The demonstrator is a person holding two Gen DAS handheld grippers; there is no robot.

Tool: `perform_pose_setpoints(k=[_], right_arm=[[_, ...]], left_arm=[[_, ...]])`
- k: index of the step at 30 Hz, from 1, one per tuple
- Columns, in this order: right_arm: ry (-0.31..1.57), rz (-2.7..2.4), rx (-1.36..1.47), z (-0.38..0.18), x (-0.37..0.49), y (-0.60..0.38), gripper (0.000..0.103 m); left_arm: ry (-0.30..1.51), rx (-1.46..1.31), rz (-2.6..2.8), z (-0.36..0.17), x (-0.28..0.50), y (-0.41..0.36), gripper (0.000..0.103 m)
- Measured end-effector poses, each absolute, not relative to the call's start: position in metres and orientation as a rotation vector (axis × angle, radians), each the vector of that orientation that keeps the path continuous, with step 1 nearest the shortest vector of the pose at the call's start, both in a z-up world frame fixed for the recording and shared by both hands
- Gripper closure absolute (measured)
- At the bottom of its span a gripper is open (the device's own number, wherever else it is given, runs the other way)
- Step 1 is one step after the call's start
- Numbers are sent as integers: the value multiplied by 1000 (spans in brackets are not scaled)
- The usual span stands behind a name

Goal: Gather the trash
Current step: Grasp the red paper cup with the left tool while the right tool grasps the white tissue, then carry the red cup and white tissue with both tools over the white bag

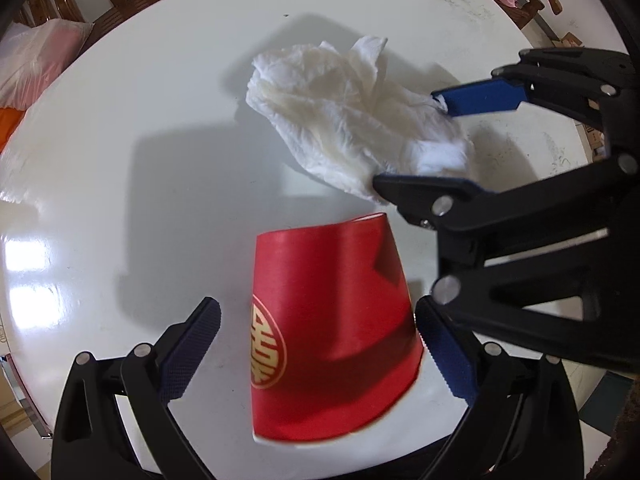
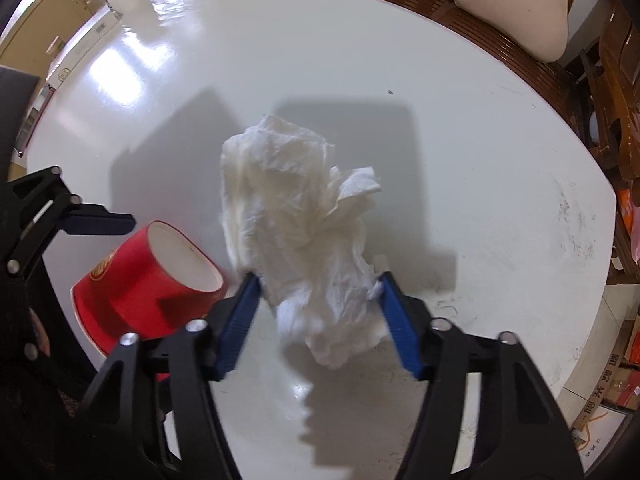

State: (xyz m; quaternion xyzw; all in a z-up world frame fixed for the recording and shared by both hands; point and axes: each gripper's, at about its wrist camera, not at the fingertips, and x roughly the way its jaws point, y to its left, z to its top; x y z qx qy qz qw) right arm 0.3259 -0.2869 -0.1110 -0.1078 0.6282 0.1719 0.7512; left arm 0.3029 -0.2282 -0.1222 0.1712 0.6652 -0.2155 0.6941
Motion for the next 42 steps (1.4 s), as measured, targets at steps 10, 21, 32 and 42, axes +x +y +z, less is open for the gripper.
perform_pose_setpoints(k=[10,21,32,42], right_arm=[[1350,407,-232,-106,321,-283,80],[1306,353,-246,-92,317,-276,90],[1292,287,-262,-69,299,-263,90],[1244,238,-267,-26,254,-245,90]], left_arm=[[1484,385,-463,-129,306,-217,23],[1485,379,-446,-128,296,-205,38],[1448,389,-443,-113,284,-172,39],[1374,410,-434,-61,256,-140,39]])
